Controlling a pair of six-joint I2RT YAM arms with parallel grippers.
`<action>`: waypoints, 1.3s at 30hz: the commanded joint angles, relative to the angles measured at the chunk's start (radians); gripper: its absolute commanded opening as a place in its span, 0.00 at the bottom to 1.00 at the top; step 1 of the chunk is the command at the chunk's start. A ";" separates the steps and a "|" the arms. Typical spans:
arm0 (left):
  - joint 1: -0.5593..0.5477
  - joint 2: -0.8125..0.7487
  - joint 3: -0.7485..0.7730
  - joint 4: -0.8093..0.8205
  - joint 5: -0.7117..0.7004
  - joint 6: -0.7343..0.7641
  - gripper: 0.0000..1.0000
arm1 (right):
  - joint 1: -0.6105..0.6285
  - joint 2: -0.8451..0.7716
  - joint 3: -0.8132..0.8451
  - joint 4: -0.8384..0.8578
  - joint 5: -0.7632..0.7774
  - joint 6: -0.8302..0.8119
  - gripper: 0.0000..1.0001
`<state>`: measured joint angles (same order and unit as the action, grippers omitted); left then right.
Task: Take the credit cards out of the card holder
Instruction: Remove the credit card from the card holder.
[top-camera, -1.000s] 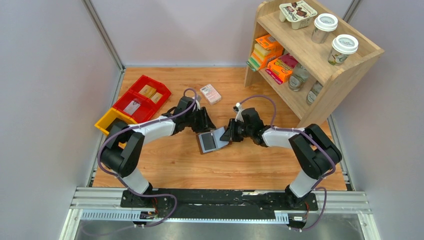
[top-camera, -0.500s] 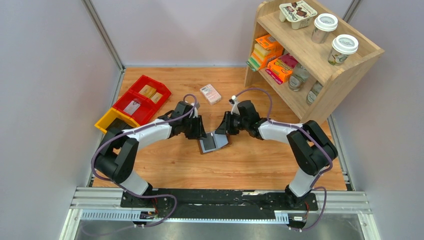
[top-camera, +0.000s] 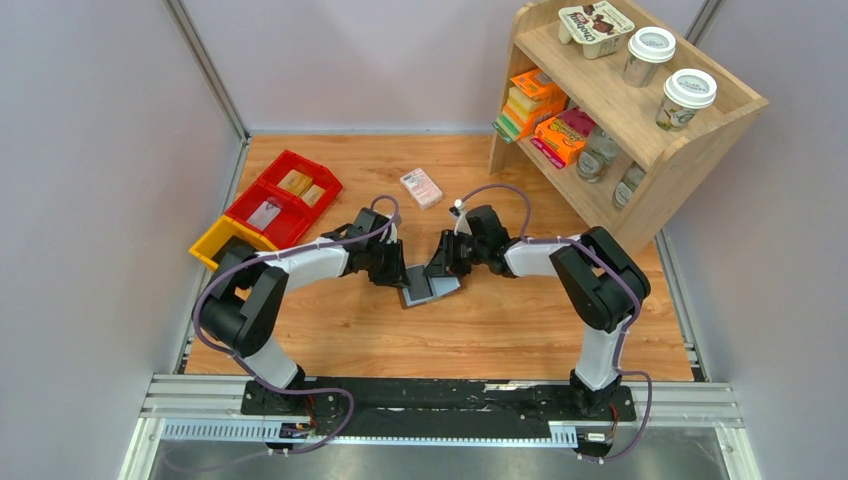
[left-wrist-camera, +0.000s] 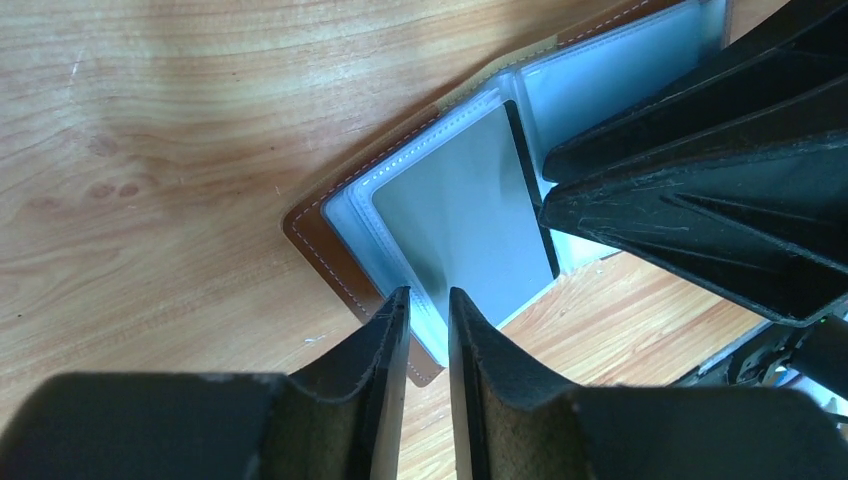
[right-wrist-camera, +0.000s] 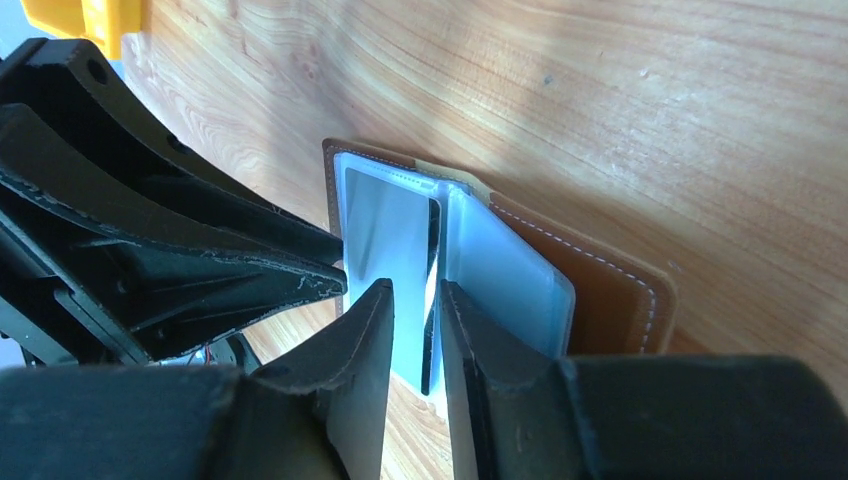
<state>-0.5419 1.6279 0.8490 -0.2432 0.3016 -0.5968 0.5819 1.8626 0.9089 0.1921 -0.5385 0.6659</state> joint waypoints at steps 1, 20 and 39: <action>-0.001 0.015 -0.021 -0.010 -0.019 0.023 0.27 | 0.003 0.021 0.018 0.033 -0.031 0.001 0.30; -0.001 0.046 -0.044 -0.042 -0.075 0.037 0.06 | -0.008 -0.048 -0.028 0.187 -0.190 0.064 0.10; -0.044 0.081 0.024 -0.119 -0.147 0.089 0.04 | 0.035 0.063 0.028 0.060 -0.252 -0.014 0.09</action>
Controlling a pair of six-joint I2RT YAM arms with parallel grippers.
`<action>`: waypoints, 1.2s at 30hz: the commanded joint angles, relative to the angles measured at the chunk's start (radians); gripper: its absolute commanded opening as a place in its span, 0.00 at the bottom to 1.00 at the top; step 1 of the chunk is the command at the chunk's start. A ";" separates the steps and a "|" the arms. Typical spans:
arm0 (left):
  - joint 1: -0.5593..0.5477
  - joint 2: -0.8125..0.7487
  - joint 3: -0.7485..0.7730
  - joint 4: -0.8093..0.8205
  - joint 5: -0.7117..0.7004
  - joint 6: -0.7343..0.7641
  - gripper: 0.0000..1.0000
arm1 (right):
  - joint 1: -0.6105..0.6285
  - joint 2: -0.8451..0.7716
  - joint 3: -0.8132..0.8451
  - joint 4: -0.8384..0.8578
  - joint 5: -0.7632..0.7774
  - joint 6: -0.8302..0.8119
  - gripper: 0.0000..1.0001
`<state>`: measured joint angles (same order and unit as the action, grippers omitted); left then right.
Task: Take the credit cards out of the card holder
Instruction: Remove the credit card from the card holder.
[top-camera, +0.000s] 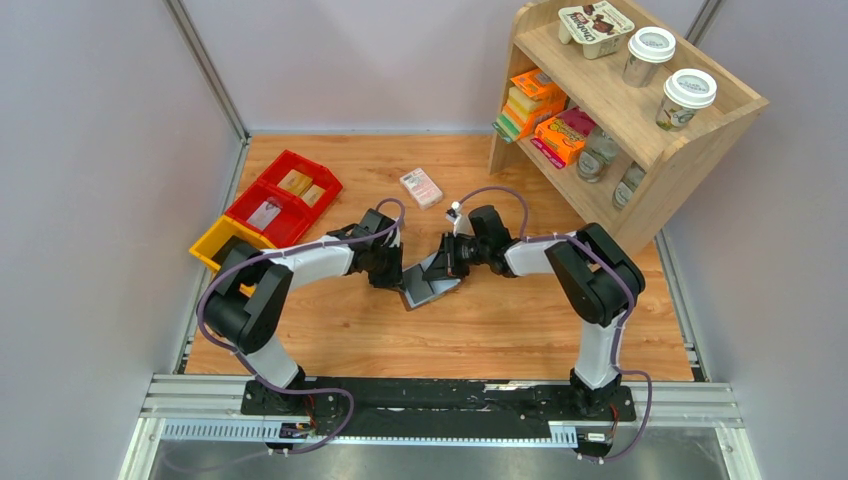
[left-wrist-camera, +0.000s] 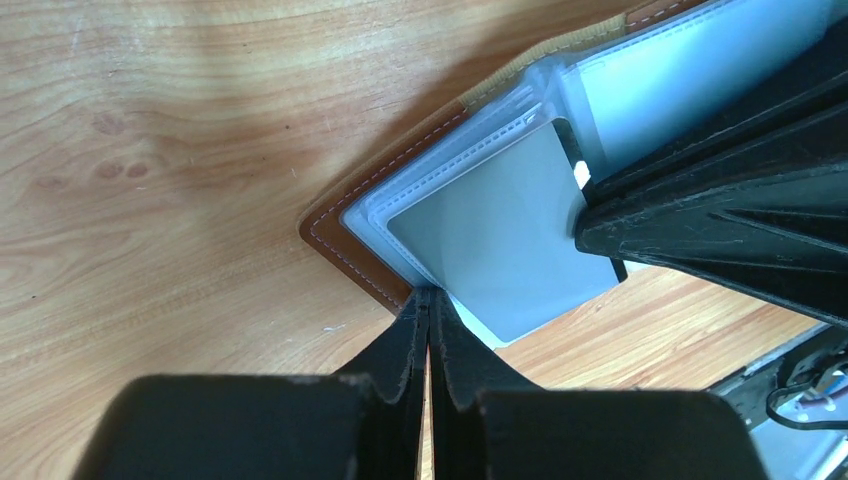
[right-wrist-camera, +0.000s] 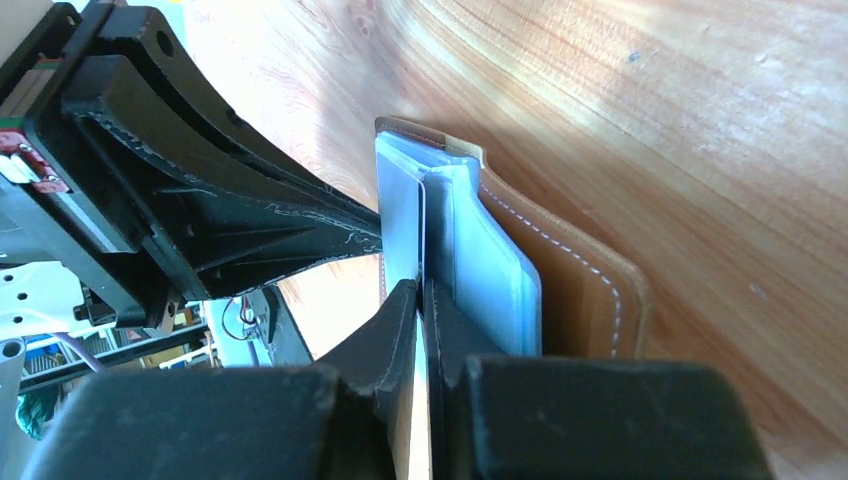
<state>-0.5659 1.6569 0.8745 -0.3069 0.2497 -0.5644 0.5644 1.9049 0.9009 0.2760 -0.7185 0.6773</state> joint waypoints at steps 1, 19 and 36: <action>-0.022 0.050 0.003 -0.060 -0.101 0.060 0.04 | 0.052 0.023 0.041 -0.027 -0.075 -0.025 0.08; -0.026 0.076 -0.025 -0.100 -0.142 0.080 0.00 | -0.027 0.008 -0.060 0.181 -0.182 0.097 0.07; -0.042 0.124 -0.008 -0.115 -0.153 0.089 0.00 | -0.070 -0.006 -0.092 0.232 -0.213 0.123 0.00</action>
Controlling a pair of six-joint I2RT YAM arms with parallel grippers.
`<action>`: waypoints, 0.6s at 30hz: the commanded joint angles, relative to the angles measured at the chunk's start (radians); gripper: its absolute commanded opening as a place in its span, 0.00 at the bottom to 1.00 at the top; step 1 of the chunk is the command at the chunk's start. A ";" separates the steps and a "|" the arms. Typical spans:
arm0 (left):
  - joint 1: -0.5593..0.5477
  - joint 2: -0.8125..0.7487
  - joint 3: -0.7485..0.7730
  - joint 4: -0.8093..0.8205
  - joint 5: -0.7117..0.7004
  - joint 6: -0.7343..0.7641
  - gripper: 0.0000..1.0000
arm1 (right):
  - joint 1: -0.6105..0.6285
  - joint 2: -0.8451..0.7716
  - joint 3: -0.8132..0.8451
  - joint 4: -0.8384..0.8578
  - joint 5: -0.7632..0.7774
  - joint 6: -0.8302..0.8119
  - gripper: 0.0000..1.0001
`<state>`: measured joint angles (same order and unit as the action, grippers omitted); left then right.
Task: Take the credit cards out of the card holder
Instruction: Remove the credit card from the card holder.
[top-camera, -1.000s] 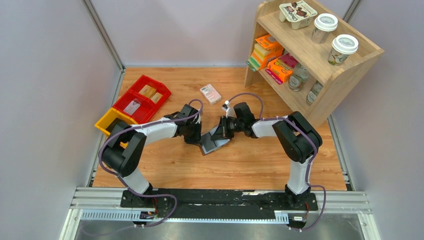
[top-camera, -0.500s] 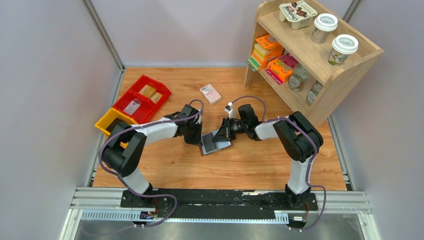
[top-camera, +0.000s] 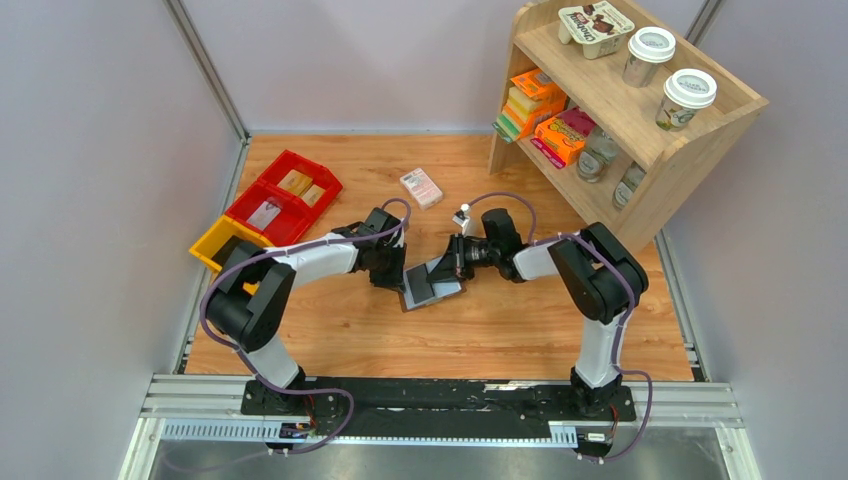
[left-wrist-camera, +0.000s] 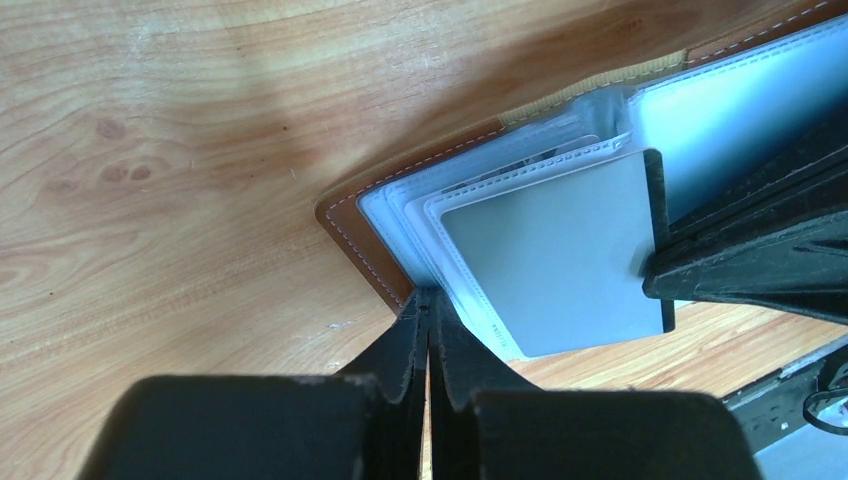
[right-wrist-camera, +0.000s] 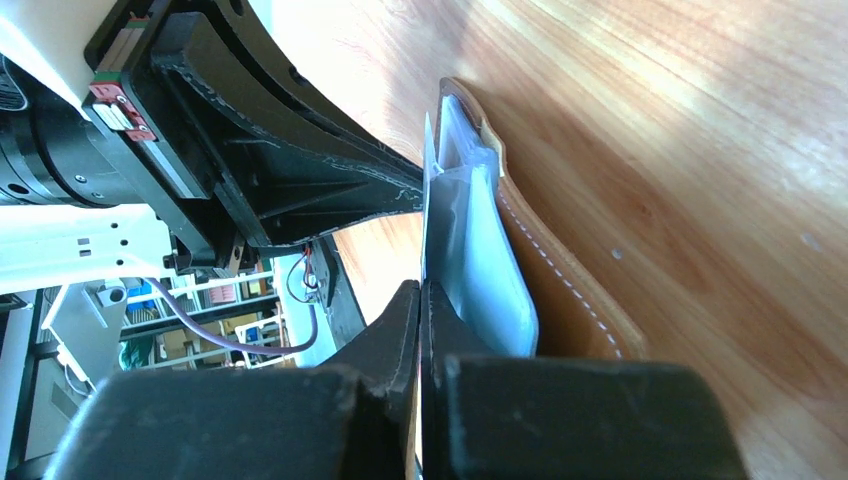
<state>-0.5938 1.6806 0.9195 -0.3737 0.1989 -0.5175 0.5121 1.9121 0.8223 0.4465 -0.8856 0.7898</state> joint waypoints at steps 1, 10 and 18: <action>-0.014 0.105 -0.051 -0.050 -0.099 0.043 0.00 | -0.023 -0.015 -0.017 0.063 -0.052 0.012 0.00; -0.015 0.120 -0.048 -0.051 -0.098 0.051 0.00 | -0.070 -0.015 -0.040 0.054 -0.064 -0.001 0.02; -0.015 0.119 -0.038 -0.054 -0.099 0.060 0.00 | -0.076 0.005 -0.017 0.058 -0.073 0.011 0.02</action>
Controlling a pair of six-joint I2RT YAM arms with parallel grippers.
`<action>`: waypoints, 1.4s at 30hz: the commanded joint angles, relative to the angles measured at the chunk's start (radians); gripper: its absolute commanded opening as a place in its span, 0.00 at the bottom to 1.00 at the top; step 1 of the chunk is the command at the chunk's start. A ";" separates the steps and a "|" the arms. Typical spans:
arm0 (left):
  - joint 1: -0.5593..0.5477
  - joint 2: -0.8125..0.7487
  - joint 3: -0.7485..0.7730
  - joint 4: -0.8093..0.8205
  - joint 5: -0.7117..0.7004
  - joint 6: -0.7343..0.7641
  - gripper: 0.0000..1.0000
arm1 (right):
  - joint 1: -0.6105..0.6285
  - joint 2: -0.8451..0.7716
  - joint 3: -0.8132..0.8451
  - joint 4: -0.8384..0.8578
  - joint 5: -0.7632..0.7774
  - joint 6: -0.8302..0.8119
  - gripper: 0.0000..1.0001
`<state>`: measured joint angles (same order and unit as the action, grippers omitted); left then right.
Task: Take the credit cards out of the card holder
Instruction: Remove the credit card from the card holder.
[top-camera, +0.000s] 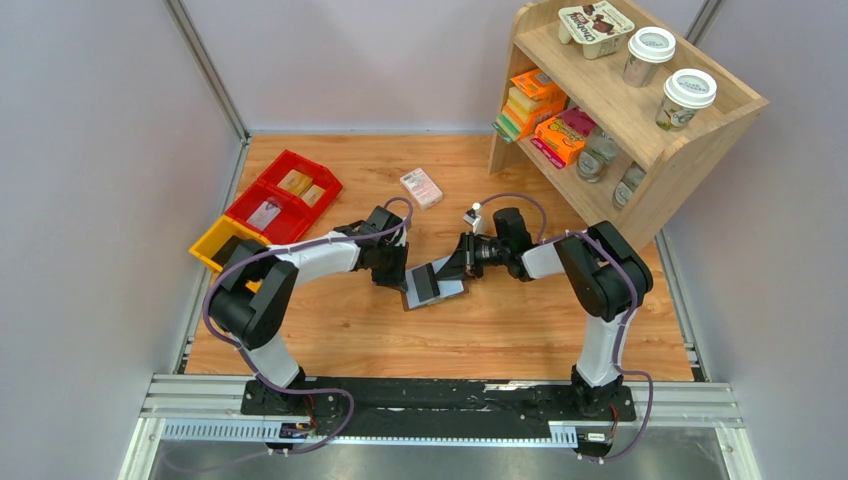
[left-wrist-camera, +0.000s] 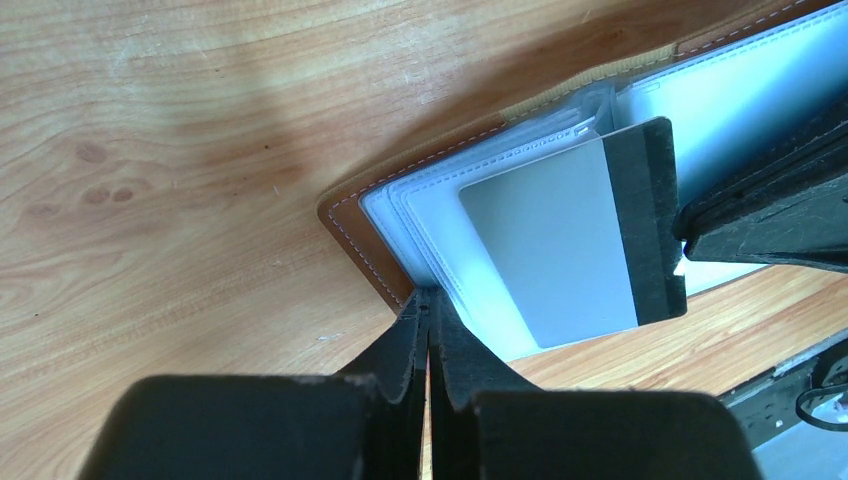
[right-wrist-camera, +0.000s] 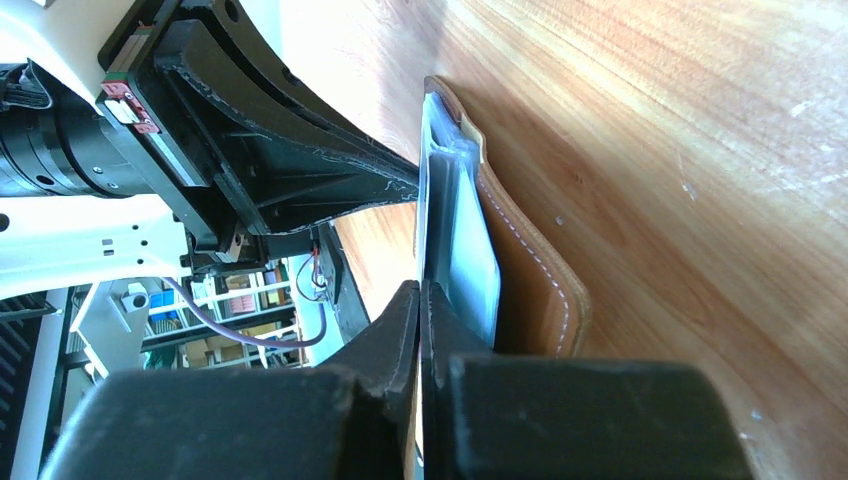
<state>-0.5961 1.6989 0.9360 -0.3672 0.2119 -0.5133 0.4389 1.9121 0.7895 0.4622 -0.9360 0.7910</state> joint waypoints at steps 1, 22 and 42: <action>-0.013 0.102 -0.051 -0.062 -0.112 0.058 0.00 | -0.002 0.005 0.017 0.033 -0.018 0.007 0.00; -0.018 0.096 -0.031 -0.058 -0.111 0.067 0.00 | 0.023 0.028 0.097 -0.148 0.074 -0.087 0.32; -0.022 0.082 -0.055 -0.058 -0.129 0.055 0.00 | -0.020 0.004 0.044 -0.151 0.075 -0.113 0.00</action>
<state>-0.6067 1.7096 0.9520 -0.3660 0.2077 -0.4988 0.4500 1.9579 0.8658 0.3122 -0.8772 0.7086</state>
